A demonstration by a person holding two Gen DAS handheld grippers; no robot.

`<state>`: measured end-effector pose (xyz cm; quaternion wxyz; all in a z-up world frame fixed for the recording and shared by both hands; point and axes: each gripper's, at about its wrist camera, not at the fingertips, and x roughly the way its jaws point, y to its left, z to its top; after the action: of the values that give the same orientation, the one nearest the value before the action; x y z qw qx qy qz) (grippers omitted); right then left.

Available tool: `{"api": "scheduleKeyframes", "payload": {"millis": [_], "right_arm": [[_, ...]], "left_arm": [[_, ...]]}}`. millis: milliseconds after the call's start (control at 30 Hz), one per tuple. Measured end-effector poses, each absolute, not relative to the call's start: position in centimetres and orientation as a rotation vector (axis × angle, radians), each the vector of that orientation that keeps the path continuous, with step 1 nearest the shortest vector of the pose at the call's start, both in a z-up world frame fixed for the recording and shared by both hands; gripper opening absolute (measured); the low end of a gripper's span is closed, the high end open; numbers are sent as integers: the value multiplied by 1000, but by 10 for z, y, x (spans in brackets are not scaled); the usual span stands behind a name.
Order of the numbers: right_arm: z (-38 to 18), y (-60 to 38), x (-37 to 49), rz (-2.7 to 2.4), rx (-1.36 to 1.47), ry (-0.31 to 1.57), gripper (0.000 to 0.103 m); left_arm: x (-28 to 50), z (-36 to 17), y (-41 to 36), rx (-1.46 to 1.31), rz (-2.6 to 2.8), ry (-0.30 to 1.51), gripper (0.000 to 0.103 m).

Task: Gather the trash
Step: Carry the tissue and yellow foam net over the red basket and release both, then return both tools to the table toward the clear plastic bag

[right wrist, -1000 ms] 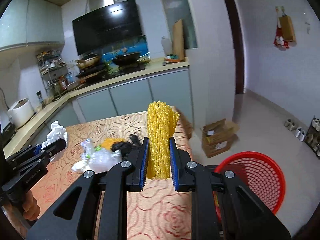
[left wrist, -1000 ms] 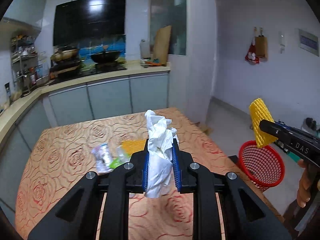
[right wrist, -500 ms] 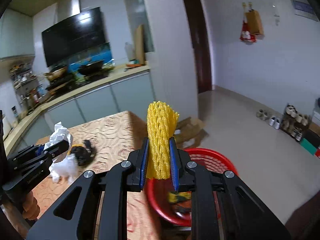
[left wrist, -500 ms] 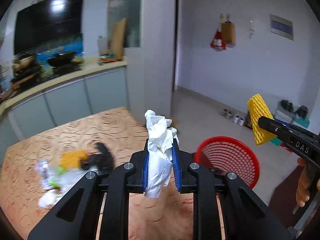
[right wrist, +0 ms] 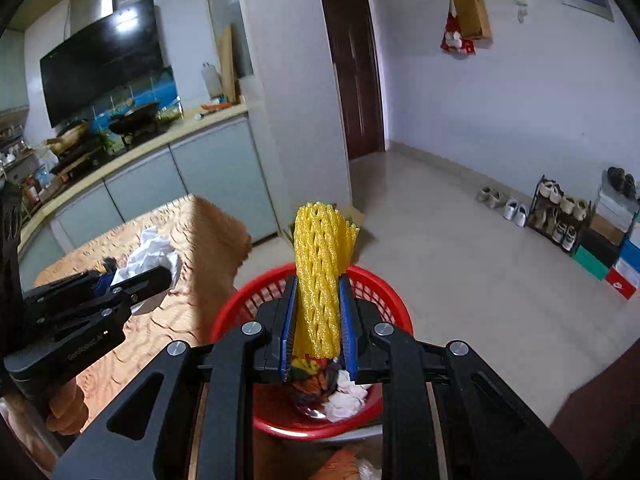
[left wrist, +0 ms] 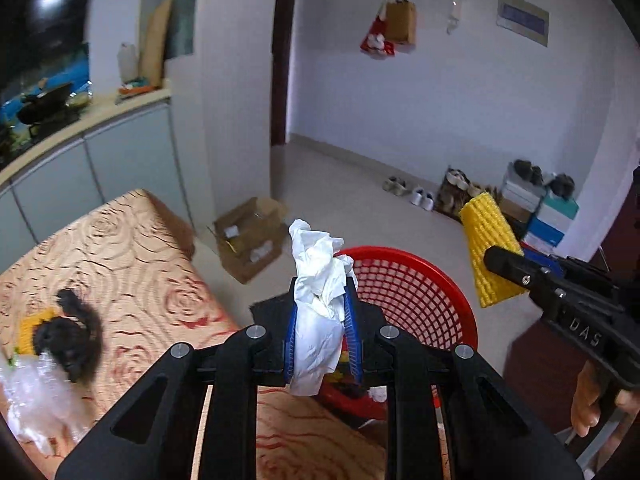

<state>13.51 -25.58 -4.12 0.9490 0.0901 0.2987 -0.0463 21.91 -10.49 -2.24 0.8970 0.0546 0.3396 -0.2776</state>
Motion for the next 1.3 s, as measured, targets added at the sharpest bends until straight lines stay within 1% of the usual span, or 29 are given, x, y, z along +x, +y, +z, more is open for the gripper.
{"api": "scheduleKeyframes", "payload": {"millis": [267, 467, 500, 533, 600, 700, 800, 933, 1100, 1233, 1300], "right_arm": [[-75, -260, 150, -92, 181, 705, 20], [-96, -257, 163, -75, 173, 772, 22], [-98, -256, 164, -73, 174, 777, 22], [-99, -255, 165, -72, 174, 782, 25], [-103, -254, 166, -66, 180, 791, 31], [-106, -255, 167, -64, 188, 797, 39], [-106, -258, 165, -71, 197, 793, 41], [-103, -258, 162, -74, 204, 784, 42], [-95, -254, 158, -70, 212, 768, 43], [-84, -249, 151, -78, 217, 735, 54], [-79, -246, 148, -79, 218, 720, 57]], "left_arm": [[236, -50, -130, 151, -611, 775, 20], [247, -64, -140, 167, -627, 816, 28], [248, -65, -140, 163, -631, 820, 33], [248, -66, -140, 160, -633, 820, 39], [248, -65, -139, 154, -642, 816, 47], [248, -62, -136, 151, -652, 807, 54], [249, -59, -130, 141, -641, 802, 56], [247, -52, -119, 113, -622, 783, 61], [240, -39, -102, 96, -583, 748, 61], [232, -28, -89, 82, -558, 718, 64], [227, -22, -83, 78, -543, 699, 64]]}}
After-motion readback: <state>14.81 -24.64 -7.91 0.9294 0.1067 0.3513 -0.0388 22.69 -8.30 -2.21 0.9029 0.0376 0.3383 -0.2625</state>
